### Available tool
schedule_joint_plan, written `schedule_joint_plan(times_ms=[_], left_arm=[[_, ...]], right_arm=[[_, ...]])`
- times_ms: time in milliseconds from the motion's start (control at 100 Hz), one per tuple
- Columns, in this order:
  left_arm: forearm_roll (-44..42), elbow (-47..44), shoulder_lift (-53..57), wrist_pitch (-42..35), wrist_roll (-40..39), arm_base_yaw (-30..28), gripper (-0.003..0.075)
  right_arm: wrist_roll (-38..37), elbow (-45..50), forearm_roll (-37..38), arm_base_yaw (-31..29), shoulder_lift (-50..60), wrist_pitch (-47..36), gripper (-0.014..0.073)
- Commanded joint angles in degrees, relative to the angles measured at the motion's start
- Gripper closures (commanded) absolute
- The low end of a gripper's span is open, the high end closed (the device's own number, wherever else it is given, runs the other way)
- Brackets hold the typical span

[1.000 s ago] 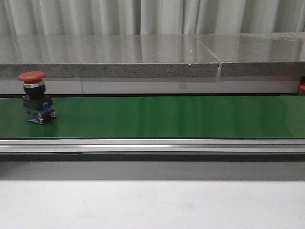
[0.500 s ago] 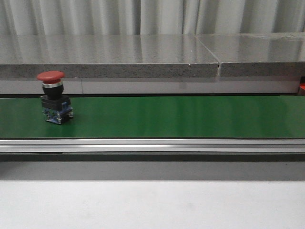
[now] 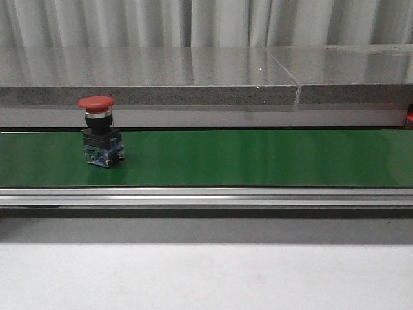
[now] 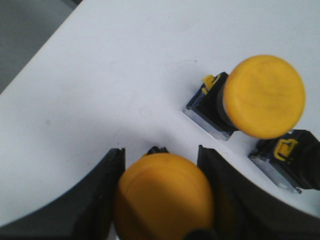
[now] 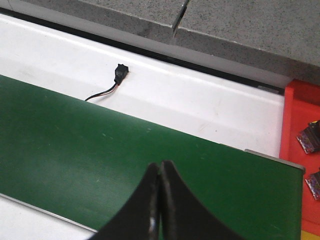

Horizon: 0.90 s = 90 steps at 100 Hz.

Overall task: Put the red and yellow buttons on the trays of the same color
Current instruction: 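Move the left gripper over a yellow-capped button on the table, then close the left gripper on the yellow button and lift it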

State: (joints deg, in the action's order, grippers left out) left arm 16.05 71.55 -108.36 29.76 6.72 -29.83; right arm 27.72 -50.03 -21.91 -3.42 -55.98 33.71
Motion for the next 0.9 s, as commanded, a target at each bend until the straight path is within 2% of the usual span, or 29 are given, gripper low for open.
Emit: schedule_joint_plan(times_ms=[0, 340, 630, 890], left_arm=[[1.4, 1.7, 5.8, -0.7, -0.5, -0.1, 0.0739], [1.5, 1.5, 17.3, 4.5, -0.5, 1.1, 0.0739], [-1.0, 1.4, 24.3, 10.5, -0.5, 9.2, 0.0739], [-1.9, -1.5, 25.4, 11.3, -0.5, 15.1, 0.0739]], right_arm=[[0.5, -2.1, -0.7, 0.1, 1.0, -3.2, 0.0662], [0.5, -2.1, -0.7, 0.1, 1.0, -3.2, 0.0662], [0.5, -2.1, -0.7, 0.1, 1.0, -3.2, 0.0662], [0.5, -2.1, -0.7, 0.1, 1.0, -3.2, 0.0662]])
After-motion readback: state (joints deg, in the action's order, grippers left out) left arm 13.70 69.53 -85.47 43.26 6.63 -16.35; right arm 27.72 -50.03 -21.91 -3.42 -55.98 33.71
